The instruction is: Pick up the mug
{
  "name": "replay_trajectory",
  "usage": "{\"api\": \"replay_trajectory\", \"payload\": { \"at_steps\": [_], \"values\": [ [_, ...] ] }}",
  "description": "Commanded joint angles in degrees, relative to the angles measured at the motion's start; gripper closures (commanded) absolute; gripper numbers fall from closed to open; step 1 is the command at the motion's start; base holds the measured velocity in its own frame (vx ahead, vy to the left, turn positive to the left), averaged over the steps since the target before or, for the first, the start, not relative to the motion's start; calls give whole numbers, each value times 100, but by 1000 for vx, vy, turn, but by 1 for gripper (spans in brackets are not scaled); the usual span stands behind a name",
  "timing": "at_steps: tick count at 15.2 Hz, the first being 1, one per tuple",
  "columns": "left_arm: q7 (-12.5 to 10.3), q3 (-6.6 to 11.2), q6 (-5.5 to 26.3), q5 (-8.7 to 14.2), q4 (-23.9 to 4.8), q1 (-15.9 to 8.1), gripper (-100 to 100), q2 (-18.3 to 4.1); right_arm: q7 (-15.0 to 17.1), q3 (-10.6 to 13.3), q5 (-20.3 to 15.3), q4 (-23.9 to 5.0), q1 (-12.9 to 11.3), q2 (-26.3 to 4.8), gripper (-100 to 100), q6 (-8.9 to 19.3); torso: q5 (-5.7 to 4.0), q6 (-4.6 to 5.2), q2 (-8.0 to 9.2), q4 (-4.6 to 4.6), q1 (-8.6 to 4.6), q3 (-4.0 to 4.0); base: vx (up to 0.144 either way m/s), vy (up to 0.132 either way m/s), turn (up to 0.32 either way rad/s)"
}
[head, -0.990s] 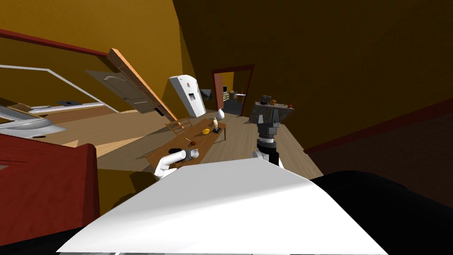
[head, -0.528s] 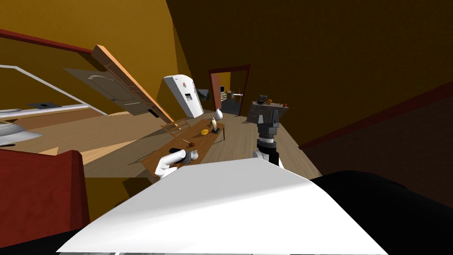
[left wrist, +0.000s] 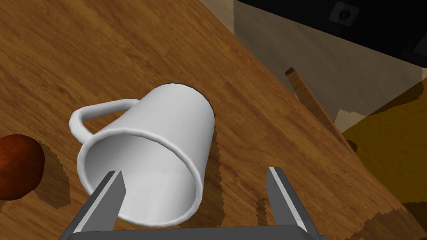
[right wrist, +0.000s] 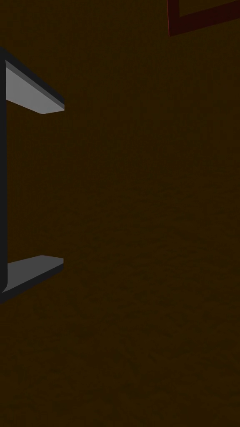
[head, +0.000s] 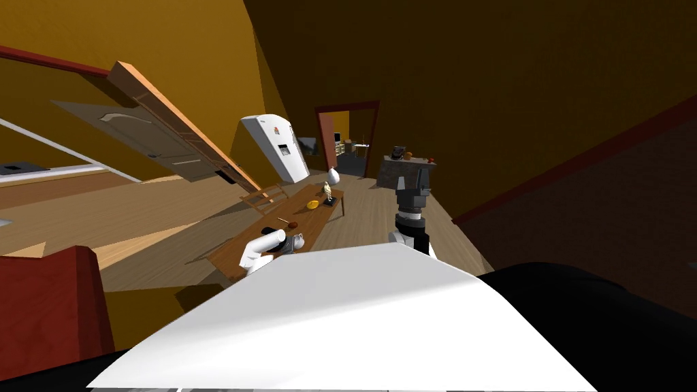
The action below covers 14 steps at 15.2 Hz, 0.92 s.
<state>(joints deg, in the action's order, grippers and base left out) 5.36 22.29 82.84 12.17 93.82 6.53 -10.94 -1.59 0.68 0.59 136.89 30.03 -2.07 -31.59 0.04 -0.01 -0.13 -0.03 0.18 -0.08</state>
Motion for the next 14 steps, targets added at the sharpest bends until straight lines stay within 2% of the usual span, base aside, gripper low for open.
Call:
{"api": "replay_trajectory", "payload": {
  "at_steps": [1, 2, 5, 6, 7, 8, 11, 12, 13, 14],
  "values": [
    [18, 56, 251, 18, -40, -28, -100, 16, 0, 0, 0, 0, 0, 0, 0, 0, 0, 0, 0, 0, 0, 0, 13, 35, -90],
    [18, 56, 251, 18, -40, -28, -100, 16, 0, 0, 0, 0, 0, 0, 0, 0, 0, 0, -1, 0, -1, -1, 10, 33, -66],
    [35, 126, 535, 34, -120, -97, -100, 30, 0, 0, 0, 0, 0, 0, 0, 0, -1, 1, -1, 0, -3, -1, 12, 33, -98],
    [28, 99, 416, 24, -100, -73, -100, 31, 0, 0, 0, 0, 0, 0, 0, 0, -1, 0, -2, 0, -2, -1, 9, 24, -38],
    [17, 51, 243, -4, -302, -98, -100, 51, 0, 0, 0, 0, 0, 0, 0, 0, -1, -1, -2, -1, -5, -1, 2, 14, 0],
    [17, 51, 243, -4, -302, -98, -100, 51, 0, 0, 0, 0, 0, 0, 0, 0, -1, -2, 0, -1, -8, 0, -1, 11, 2],
    [3, -12, -19, -38, -554, -124, -100, 74, 0, 0, 0, 0, 0, 0, 0, 0, -3, -2, 3, 0, -13, 2, -4, 8, 2],
    [1, -25, -72, -45, -605, -129, -100, 79, 0, 0, 0, 0, 0, 0, 0, 0, -3, -2, 4, 0, -13, 2, -4, 8, 1],
    [5, -7, 18, -37, -528, -118, -100, 75, 0, 0, 0, 0, 0, 0, 0, 0, -3, -2, 4, 0, -13, 2, 0, 0, 0],
    [5, -11, -15, -38, -549, -120, 100, 76, 0, 0, 0, 0, 0, 0, 0, 0, -3, -2, 4, 1, -14, 2, 0, 0, 0]
  ]
}}
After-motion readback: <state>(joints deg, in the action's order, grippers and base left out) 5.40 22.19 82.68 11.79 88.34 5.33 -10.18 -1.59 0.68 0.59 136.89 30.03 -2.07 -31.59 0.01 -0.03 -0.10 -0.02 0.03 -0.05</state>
